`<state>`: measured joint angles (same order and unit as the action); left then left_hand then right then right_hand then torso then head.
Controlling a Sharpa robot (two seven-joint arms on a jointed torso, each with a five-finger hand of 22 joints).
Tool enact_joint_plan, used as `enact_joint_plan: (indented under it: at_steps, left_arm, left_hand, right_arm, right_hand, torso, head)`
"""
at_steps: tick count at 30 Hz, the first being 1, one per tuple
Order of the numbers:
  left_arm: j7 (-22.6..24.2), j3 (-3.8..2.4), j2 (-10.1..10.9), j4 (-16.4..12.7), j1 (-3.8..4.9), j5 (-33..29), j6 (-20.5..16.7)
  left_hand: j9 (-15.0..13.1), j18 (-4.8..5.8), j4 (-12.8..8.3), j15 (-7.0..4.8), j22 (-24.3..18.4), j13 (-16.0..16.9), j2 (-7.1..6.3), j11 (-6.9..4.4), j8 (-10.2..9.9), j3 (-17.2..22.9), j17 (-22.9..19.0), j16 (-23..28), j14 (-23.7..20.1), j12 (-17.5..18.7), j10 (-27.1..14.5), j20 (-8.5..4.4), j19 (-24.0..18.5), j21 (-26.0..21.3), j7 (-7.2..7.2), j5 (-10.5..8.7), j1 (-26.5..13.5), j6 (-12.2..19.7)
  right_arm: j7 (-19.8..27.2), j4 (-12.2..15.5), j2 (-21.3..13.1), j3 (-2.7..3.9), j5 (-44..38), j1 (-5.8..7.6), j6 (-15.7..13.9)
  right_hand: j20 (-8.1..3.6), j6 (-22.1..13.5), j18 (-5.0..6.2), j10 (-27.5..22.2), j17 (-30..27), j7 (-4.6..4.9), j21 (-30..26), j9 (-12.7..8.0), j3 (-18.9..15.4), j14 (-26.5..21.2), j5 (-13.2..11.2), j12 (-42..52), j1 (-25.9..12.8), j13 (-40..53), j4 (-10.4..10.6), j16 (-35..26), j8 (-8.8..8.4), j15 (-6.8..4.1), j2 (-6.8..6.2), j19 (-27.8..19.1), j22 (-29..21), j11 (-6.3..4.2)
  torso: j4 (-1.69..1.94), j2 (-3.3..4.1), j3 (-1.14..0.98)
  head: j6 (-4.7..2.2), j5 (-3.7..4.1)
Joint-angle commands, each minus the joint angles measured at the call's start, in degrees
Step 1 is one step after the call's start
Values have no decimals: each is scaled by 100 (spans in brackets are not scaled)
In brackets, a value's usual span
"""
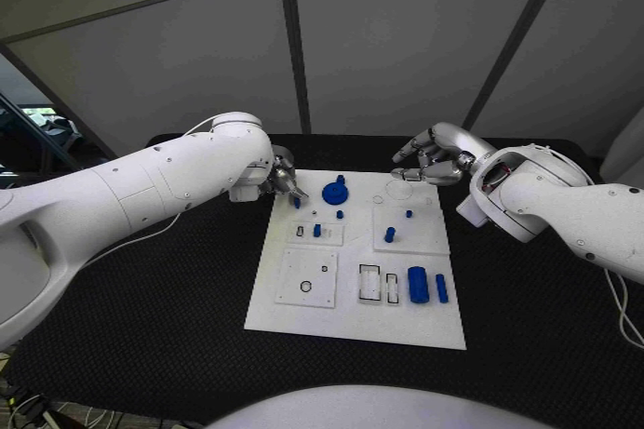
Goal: Assemble the parts on the task board
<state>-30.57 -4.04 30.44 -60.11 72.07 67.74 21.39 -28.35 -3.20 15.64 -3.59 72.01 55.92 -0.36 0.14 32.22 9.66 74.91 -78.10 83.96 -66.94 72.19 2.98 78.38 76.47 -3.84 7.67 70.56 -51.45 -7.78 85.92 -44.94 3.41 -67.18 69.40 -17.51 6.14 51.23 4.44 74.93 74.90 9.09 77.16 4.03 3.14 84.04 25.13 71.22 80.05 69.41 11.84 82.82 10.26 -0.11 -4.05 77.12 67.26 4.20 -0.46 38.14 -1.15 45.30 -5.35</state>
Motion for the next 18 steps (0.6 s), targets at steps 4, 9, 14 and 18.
enact_joint_plan:
  at_steps: [4,9,14,18]
  left_arm:
    - [53,-1,-19,20,8,-30,68]
    - [46,-1,-27,29,8,-30,79]
    - [78,0,-11,8,3,-30,53]
    - [125,0,70,-78,0,-30,-57]
  left_hand:
    - [56,-143,-202,-13,19,-29,154,-56,-66,374,-4,19,211,19,-39,-15,-41,-31,15,52,458,-29]
    - [86,-143,-463,-20,31,-57,204,-53,-87,889,-3,17,212,62,-66,-32,-42,-37,0,63,819,17]
    - [67,-140,-583,14,61,-95,-20,-34,-8,1666,4,8,216,90,-43,-9,-36,-42,-33,51,711,26]
    - [32,-136,-636,11,87,-97,-125,-35,65,1983,24,-11,225,80,-17,-4,-24,-37,-31,40,571,38]
  right_arm:
    - [49,2,3,4,7,10,15]
    - [48,3,2,4,7,10,17]
    - [48,1,2,4,7,10,21]
    - [49,1,-3,4,7,10,24]
  right_hand:
    - [-29,2,34,32,436,6,-15,-4,10,347,27,33,17,6,15,-22,38,-24,57,-1,7,-17]
    - [-29,2,34,32,436,6,-15,-4,10,347,27,33,17,6,15,-22,38,-24,57,-1,7,-17]
    - [-29,2,34,32,436,6,-15,-4,10,347,27,33,17,6,15,-22,38,-24,57,-1,7,-17]
    - [-29,2,34,32,429,7,-15,-4,12,346,34,33,20,6,16,-27,39,-24,58,-1,6,-17]
  torso:
    - [-1,3,-1]
    - [-3,-1,-1]
    - [1,-5,-1]
    - [1,-3,1]
  head:
    - [13,9]
    - [19,11]
    - [25,15]
    - [21,15]
